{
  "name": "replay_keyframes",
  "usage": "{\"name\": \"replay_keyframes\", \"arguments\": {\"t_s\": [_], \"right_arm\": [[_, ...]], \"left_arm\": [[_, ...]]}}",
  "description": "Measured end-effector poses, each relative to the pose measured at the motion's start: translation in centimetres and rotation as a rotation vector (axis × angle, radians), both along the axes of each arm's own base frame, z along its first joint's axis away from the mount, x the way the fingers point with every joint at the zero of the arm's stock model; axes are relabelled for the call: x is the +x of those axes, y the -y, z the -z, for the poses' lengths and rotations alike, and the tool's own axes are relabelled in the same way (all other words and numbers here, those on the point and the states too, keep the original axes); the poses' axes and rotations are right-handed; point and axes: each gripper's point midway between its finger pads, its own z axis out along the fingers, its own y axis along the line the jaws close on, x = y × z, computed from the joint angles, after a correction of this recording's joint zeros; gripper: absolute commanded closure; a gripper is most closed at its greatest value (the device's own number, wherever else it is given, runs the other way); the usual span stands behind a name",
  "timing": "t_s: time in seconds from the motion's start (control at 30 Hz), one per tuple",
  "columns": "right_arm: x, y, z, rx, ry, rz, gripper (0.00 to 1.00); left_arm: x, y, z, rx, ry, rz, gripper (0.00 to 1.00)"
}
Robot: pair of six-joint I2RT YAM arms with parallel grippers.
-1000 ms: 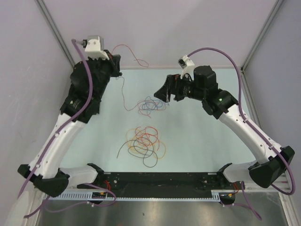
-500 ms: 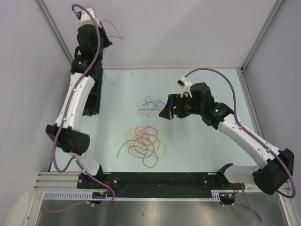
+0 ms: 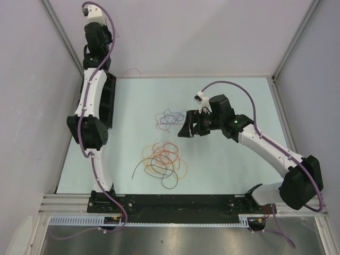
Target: Untangle the cables
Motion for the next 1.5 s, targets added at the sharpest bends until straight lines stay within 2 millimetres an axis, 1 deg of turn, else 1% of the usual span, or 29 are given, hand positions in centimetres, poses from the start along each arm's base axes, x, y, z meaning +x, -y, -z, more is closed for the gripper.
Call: {"name": "replay_keyframes", "arguments": {"t_s": [0.13,0.17,0.23,0.4,0.57,0.7,0.8,0.93,1.03,1.13,1.23,1.5], "right_arm": [[0.5,-0.1,0.9,0.004,-0.029,-0.006,0.16],[0.6,-0.2,1.0,0.006,-0.036,-0.008,0.16],[0.8,-0.2,1.4,0.009,-0.05,-0.01,0.16],[1.0,-0.4,1.9,0.016,-0.074,-0.021,0.17],[1.0,-0.6,2.9,0.01,-0.104,-0.034,0.18],[0.8,-1.0,4.3,-0.012,-0.138,-0.044,0.19],[0.6,-1.4,5.2,-0.026,-0.16,-0.056,0.19],[0.3,-1.9,5.6,-0.029,-0.169,-0.066,0.2],[0.3,-2.3,5.6,-0.022,-0.166,-0.072,0.21],[0.3,-2.7,5.9,-0.016,-0.172,-0.074,0.21],[0.3,-2.9,6.3,-0.018,-0.187,-0.073,0.22],[0.4,-3.2,6.7,-0.017,-0.206,-0.067,0.23]], "left_arm": [[1.8,-2.8,0.9,0.027,0.042,-0.051,1.0],[2.1,-3.6,0.9,0.035,0.061,-0.065,1.0],[2.8,-4.7,1.0,0.058,0.092,-0.084,1.0],[3.7,-6.7,1.3,0.142,0.163,-0.138,1.0],[4.4,-7.6,2.1,0.216,0.201,-0.18,1.0],[4.3,-8.8,2.9,0.237,0.21,-0.215,1.0],[4.0,-10.2,2.8,0.241,0.222,-0.237,1.0],[3.4,-12.2,2.1,0.258,0.26,-0.273,1.0],[3.2,-13.0,1.9,0.267,0.288,-0.292,1.0],[3.3,-13.2,2.1,0.277,0.31,-0.3,1.0],[3.6,-13.3,3.2,0.289,0.309,-0.306,1.0],[4.5,-13.7,9.5,0.326,0.217,-0.319,0.99]]}}
